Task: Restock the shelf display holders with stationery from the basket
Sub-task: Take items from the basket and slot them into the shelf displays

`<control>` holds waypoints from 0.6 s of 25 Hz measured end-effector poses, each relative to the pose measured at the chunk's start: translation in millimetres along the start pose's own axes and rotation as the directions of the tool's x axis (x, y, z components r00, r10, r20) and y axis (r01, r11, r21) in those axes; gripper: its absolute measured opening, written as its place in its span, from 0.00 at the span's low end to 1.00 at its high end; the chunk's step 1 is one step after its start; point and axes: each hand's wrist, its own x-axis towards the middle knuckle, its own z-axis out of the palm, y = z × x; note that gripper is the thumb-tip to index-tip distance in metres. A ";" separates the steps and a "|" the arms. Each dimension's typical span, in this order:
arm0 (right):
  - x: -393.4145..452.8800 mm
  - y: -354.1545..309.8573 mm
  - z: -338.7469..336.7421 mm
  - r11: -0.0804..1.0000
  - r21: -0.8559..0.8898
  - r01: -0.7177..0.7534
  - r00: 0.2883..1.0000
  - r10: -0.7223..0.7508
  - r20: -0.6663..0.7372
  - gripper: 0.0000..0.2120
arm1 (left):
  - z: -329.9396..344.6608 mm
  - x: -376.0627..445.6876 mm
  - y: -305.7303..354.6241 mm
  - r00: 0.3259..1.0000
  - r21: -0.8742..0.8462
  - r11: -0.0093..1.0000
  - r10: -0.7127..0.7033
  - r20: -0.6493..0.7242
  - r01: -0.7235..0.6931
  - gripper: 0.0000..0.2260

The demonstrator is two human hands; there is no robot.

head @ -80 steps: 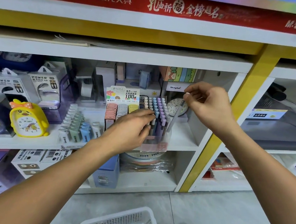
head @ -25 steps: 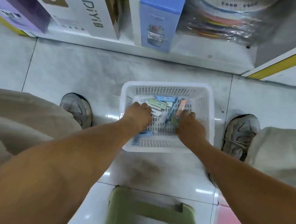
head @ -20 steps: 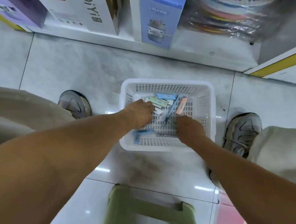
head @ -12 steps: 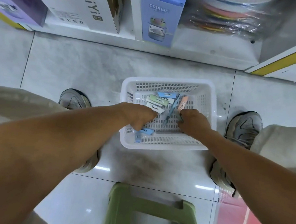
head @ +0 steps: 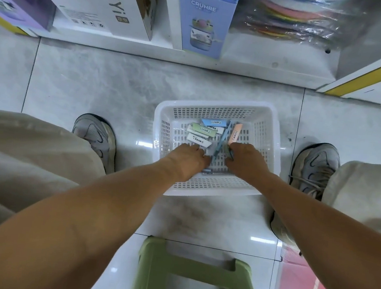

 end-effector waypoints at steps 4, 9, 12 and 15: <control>2.3 -2.3 -7.3 0.986 0.161 -0.039 0.996 0.051 -0.068 0.08 | -6.5 6.9 8.5 0.971 -0.467 0.854 -0.232 0.052 0.229 0.17; -1.7 -14.9 -31.6 0.742 0.645 -0.185 0.977 0.066 0.204 0.07 | -38.2 12.1 -4.2 0.912 -0.970 -0.096 -0.328 0.244 0.225 0.11; -4.0 -26.7 -38.3 0.720 0.689 -0.084 0.977 -0.076 0.198 0.09 | -43.2 12.5 -4.6 0.935 -0.944 -0.269 -0.240 0.260 0.193 0.18; 0.4 -34.9 -38.5 0.811 0.584 -0.038 0.983 -0.076 0.169 0.11 | -39.4 13.4 -3.4 0.932 -0.932 -0.298 -0.229 0.281 0.207 0.17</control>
